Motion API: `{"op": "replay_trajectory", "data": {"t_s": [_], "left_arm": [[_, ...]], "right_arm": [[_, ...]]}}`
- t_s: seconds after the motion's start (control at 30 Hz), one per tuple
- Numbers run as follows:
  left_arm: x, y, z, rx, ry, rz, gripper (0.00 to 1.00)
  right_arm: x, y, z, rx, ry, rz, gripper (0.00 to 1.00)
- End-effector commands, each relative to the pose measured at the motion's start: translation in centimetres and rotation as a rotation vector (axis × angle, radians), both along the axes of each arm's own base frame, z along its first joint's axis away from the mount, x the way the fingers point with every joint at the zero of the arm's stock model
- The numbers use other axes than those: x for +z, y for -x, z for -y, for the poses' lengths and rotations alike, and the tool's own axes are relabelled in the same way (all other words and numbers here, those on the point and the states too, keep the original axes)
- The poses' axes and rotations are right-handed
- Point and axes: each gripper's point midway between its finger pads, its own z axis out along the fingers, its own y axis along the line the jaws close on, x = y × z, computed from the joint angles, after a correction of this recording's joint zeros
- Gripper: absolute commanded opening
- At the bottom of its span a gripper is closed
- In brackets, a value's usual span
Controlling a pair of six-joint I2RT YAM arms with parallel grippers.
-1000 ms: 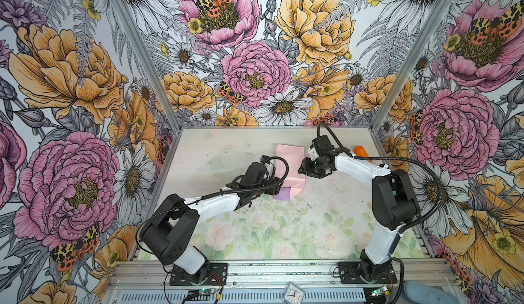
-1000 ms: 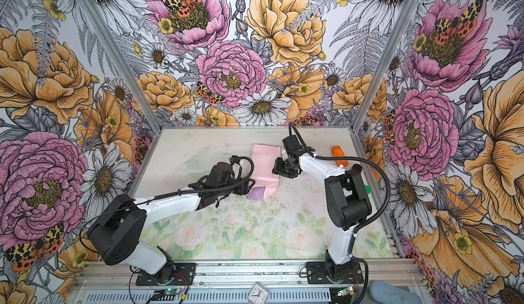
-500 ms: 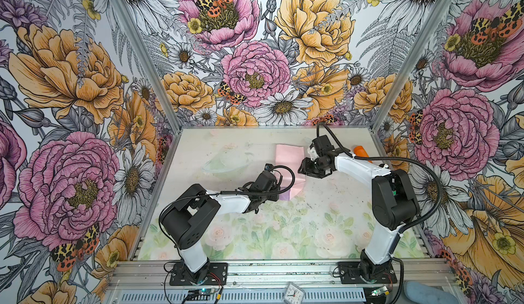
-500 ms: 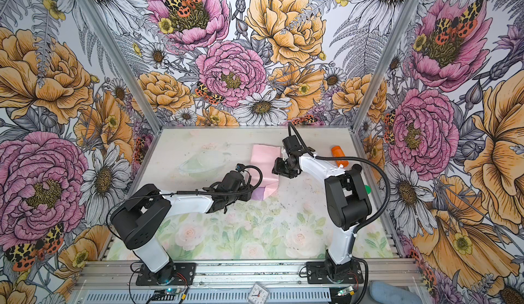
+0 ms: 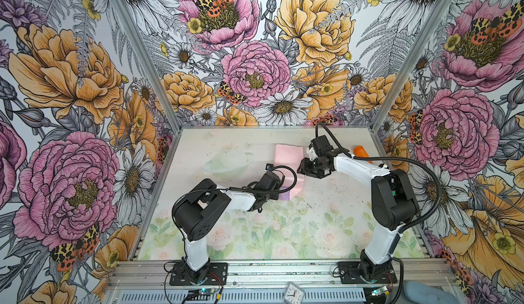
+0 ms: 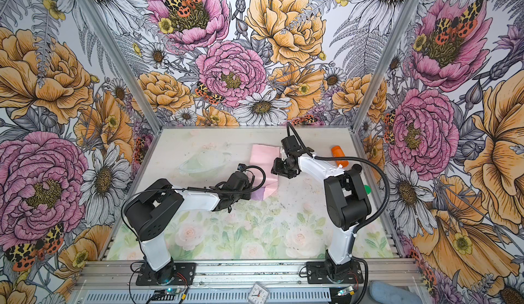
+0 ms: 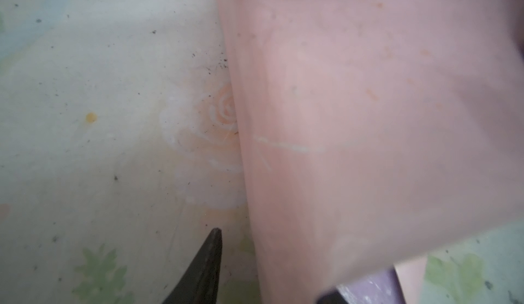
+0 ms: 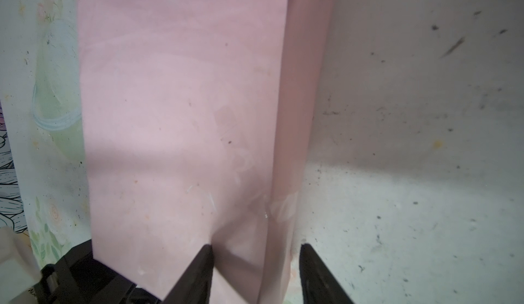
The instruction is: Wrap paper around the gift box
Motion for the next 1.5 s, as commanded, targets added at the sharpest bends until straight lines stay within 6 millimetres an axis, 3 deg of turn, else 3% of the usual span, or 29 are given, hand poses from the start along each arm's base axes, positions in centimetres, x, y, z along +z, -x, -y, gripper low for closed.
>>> {"op": "replay_trajectory", "data": {"t_s": [0.0, 0.1, 0.23, 0.33, 0.4, 0.53, 0.73, 0.83, 0.93, 1.07, 1.47], "left_arm": [[0.5, -0.5, 0.6, 0.002, -0.005, 0.041, 0.35], [0.7, -0.6, 0.7, 0.0, -0.012, 0.056, 0.28], [1.0, -0.5, 0.9, -0.004, -0.015, 0.067, 0.1], [1.5, -0.3, 0.9, -0.008, -0.012, 0.075, 0.08], [3.2, -0.2, 1.0, -0.012, 0.019, 0.097, 0.13], [5.2, 1.1, 0.5, -0.02, 0.064, 0.068, 0.42], [7.2, 3.4, -2.4, 0.024, 0.202, -0.012, 0.55], [6.9, 3.9, -4.5, 0.068, 0.232, -0.042, 0.53], [5.9, 4.0, -6.2, 0.106, 0.233, -0.065, 0.45], [4.0, 3.7, -6.9, 0.108, 0.216, -0.106, 0.35], [1.9, 2.1, -2.0, -0.023, 0.282, -0.124, 0.23]], "right_arm": [[0.9, 0.5, 0.6, -0.005, 0.027, 0.017, 0.53], [1.9, 0.0, 1.2, -0.04, 0.024, 0.04, 0.54], [1.6, -0.2, 0.8, -0.033, 0.012, 0.026, 0.54], [1.4, 0.0, 0.8, -0.03, 0.017, 0.023, 0.55], [1.7, 0.2, 1.0, -0.034, 0.024, 0.035, 0.54], [2.7, 0.8, 1.5, -0.04, 0.018, 0.055, 0.55], [2.8, 0.8, 1.1, -0.026, 0.007, 0.055, 0.55], [2.4, 0.7, 1.1, -0.023, 0.02, 0.053, 0.55], [1.5, 0.6, 1.4, -0.02, 0.046, 0.044, 0.55], [-0.3, 0.6, 1.3, -0.009, 0.062, 0.005, 0.53], [-1.6, 1.3, 1.2, 0.005, 0.08, -0.022, 0.46]]}}
